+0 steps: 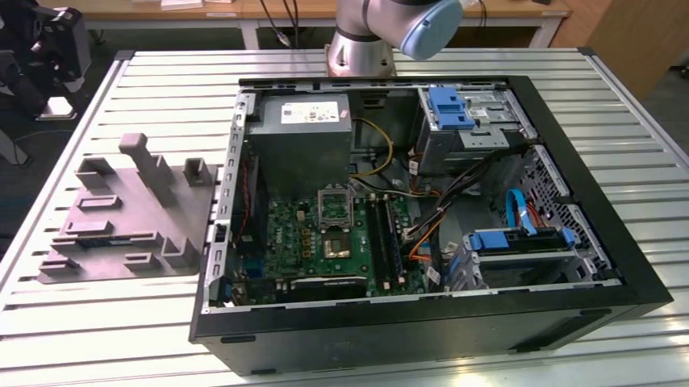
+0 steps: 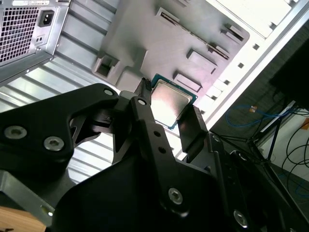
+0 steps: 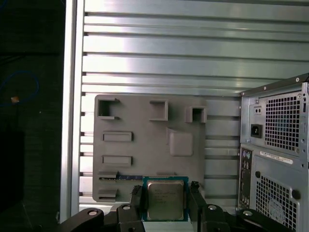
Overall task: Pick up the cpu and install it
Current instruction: 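Pick up the cpu and move it towards the insertion slot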
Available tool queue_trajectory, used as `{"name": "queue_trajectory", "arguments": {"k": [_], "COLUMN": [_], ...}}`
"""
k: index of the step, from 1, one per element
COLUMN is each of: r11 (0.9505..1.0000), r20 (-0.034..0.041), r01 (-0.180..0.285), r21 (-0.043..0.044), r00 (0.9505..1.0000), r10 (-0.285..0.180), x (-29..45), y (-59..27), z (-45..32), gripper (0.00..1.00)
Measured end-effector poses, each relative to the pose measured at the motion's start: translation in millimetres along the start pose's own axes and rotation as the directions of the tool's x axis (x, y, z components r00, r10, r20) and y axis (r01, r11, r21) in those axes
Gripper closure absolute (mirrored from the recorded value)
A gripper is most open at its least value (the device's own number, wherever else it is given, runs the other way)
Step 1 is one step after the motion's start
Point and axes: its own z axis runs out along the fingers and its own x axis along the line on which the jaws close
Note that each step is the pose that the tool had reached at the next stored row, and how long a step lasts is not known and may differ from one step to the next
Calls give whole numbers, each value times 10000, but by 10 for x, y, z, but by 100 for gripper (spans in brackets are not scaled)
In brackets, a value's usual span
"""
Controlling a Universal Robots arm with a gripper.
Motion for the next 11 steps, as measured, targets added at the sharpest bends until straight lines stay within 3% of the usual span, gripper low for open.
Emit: {"name": "queue_trajectory", "arguments": {"k": [11], "r11": [10000], "r20": [-1], "r01": [0], "r21": [0], "r00": [10000], "r10": [0], "x": [-50], "y": [-1], "z": [1], "gripper": [53]}}
